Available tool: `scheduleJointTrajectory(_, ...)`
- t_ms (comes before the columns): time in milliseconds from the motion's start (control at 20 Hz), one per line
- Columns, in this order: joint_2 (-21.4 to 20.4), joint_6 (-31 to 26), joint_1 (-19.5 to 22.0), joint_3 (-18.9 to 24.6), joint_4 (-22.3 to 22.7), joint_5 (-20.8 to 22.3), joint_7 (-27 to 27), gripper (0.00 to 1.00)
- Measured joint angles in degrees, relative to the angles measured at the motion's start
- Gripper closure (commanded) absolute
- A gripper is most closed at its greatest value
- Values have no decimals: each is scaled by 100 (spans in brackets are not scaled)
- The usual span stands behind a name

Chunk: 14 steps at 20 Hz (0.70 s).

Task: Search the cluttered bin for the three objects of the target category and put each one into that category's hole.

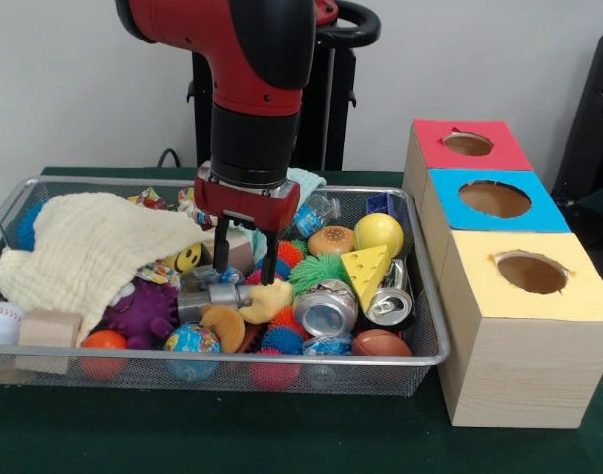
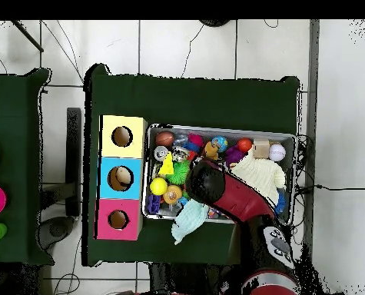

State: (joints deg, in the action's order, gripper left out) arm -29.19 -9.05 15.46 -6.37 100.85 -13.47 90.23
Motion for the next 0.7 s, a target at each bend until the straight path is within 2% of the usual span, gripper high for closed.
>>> scheduleJointTrajectory(700,0,186,-1,0,38,-133,13,0)
